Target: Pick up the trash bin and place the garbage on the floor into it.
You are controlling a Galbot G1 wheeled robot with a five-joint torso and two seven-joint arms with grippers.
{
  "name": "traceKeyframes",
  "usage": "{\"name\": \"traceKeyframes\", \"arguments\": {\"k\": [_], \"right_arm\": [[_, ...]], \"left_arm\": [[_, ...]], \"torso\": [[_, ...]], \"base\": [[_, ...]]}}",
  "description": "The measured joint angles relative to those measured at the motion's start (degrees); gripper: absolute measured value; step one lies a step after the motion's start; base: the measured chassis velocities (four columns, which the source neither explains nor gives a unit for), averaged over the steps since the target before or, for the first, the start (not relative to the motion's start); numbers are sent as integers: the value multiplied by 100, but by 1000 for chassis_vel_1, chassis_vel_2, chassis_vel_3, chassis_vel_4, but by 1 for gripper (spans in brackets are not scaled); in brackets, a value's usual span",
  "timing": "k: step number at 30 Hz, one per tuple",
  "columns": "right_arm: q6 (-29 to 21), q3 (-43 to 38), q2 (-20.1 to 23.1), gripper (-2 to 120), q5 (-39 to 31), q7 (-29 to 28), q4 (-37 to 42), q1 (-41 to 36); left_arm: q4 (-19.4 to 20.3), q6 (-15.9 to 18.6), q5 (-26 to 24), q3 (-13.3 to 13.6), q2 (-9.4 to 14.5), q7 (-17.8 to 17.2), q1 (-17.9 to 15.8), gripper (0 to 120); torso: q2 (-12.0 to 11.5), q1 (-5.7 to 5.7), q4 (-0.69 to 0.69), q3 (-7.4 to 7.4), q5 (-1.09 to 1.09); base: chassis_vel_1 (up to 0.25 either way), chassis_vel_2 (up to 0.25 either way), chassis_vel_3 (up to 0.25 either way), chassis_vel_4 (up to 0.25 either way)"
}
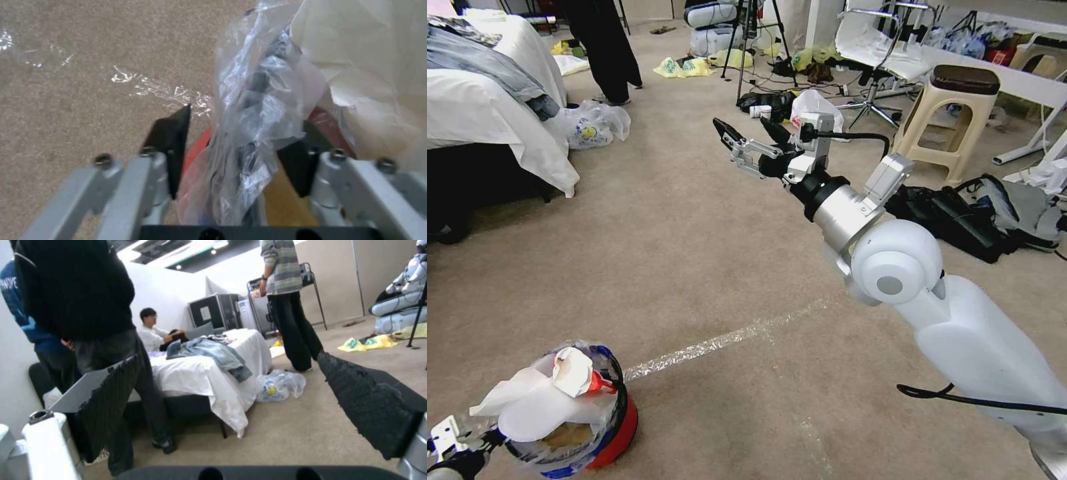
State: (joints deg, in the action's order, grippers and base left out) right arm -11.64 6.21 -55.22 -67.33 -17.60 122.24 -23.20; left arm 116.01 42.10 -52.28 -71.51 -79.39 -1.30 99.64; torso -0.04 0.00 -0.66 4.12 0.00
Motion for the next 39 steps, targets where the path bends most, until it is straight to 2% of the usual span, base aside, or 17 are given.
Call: {"name": "traceKeyframes", "arguments": {"k": [1,2,4,6,7,8,18,28,39], "right_arm": [[0,0,0,100,0,0,0,0],[1,0,-3,100,0,0,0,8],[1,0,-10,100,0,0,0,15],[2,4,-24,100,0,1,3,27],[2,4,-24,100,0,1,3,27],[3,7,-34,100,0,2,10,33],[6,14,-67,100,-5,12,2,93],[12,-29,-58,100,-12,15,9,89],[19,-87,-70,100,-9,17,62,5]], "left_arm": [[0,0,0,0,0,0,0,55],[30,0,-13,-17,5,-3,32,61],[71,0,-34,-41,13,-9,81,65],[126,0,-56,-87,35,-17,175,75],[126,0,-56,-87,35,-17,175,75],[160,0,-82,-123,55,-21,244,80],[444,1,-245,-319,163,-36,669,81],[546,4,-245,-388,176,-40,865,81],[814,4,-262,-631,228,-30,1233,81]], "torso": [[0,0,0,0,0],[0,0,0,0,0],[0,0,-1,0,0],[0,0,-1,0,0],[0,0,-1,0,0],[0,0,0,0,0],[0,0,0,0,0],[0,0,0,0,0],[0,0,-1,0,0]], "base": [[0,0,0,0],[0,0,0,0],[0,0,0,0],[0,0,0,0],[0,0,0,0],[0,0,0,0],[0,0,0,0],[0,0,0,0],[0,0,0,0]]}}
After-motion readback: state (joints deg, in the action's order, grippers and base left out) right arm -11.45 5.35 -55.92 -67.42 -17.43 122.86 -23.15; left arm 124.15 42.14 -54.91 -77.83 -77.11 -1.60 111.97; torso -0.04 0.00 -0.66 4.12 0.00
